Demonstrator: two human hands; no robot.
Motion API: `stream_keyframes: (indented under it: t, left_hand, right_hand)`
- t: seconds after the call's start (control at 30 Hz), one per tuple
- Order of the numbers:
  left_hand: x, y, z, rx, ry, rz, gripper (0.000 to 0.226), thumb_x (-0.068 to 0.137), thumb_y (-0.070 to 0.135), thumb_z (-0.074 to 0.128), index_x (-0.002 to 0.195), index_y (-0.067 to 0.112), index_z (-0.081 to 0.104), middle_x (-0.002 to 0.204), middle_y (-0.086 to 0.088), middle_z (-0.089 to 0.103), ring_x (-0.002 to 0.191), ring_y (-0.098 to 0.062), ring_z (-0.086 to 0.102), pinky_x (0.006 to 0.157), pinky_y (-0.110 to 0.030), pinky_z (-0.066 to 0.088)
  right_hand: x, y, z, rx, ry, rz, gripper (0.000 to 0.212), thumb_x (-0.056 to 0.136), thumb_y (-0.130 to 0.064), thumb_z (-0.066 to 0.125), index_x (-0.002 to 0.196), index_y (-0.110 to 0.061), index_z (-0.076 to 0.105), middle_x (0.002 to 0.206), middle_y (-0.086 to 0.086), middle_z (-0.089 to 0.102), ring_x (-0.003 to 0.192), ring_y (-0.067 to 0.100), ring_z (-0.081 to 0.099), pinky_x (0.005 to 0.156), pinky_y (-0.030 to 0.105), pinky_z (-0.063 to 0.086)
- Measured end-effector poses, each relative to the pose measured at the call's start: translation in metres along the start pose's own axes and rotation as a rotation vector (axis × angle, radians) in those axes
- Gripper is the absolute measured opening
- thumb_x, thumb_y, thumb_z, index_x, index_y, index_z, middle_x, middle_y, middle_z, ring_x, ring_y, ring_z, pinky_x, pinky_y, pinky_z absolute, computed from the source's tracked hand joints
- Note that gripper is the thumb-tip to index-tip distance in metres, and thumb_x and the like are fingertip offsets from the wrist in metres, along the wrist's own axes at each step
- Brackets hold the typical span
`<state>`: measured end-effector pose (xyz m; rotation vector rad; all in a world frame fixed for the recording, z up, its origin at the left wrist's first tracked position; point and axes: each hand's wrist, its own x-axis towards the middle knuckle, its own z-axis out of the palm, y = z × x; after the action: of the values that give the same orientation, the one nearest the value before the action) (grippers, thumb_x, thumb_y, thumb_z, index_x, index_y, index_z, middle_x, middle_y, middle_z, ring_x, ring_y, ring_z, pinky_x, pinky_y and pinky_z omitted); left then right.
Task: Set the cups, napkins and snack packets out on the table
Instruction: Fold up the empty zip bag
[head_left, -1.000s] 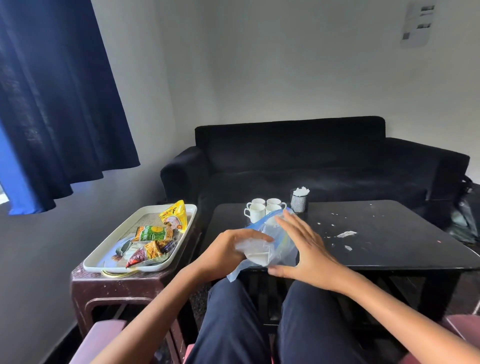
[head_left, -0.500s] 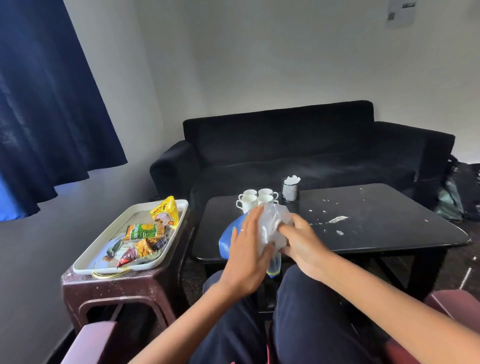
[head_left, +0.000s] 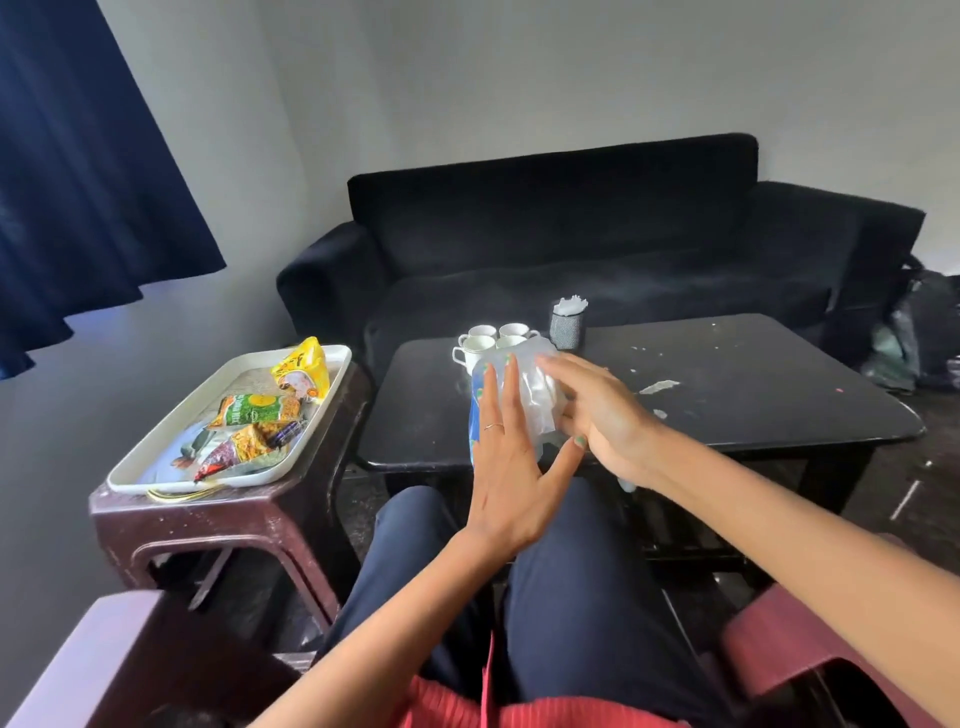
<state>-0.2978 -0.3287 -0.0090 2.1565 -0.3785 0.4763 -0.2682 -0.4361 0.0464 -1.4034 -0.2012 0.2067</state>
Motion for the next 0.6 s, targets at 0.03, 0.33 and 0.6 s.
stream_keyframes:
  t: [0.03,0.33,0.6]
  left_hand:
    - [0.001,0.001,0.003,-0.004,0.006,0.009,0.089,0.085,0.052,0.049,0.141,0.04,-0.019,0.156,0.016,-0.021,0.14,0.003,-0.028,0.122,-0.038,0.003]
    - [0.019,0.026,0.052,-0.056,0.068,0.08,0.084,0.084,0.057,0.042,0.14,0.044,-0.019,0.157,0.012,-0.021,0.144,-0.002,-0.022,0.122,-0.039,0.007]
    - [0.039,0.057,0.125,-0.076,-0.189,0.18,0.083,0.087,0.063,0.033,0.134,0.041,-0.032,0.151,0.009,-0.036,0.14,-0.002,-0.031,0.122,-0.041,0.002]
  right_hand:
    - [-0.001,0.0,-0.003,-0.082,-0.023,-0.011,0.028,0.09,-0.028,0.057,0.116,-0.018,0.062,0.107,0.0,0.063,0.101,0.016,0.056,0.092,0.034,0.04]
    - [-0.009,-0.021,-0.053,-0.301,0.001,-0.067,0.032,0.093,-0.017,0.055,0.121,-0.033,0.054,0.126,-0.009,0.057,0.121,0.008,0.049,0.099,0.029,0.04]
    - [-0.038,-0.028,-0.134,-0.299,0.2,-0.097,0.037,0.093,-0.003,0.049,0.125,-0.02,0.056,0.12,-0.002,0.063,0.118,0.014,0.055,0.105,0.037,0.041]
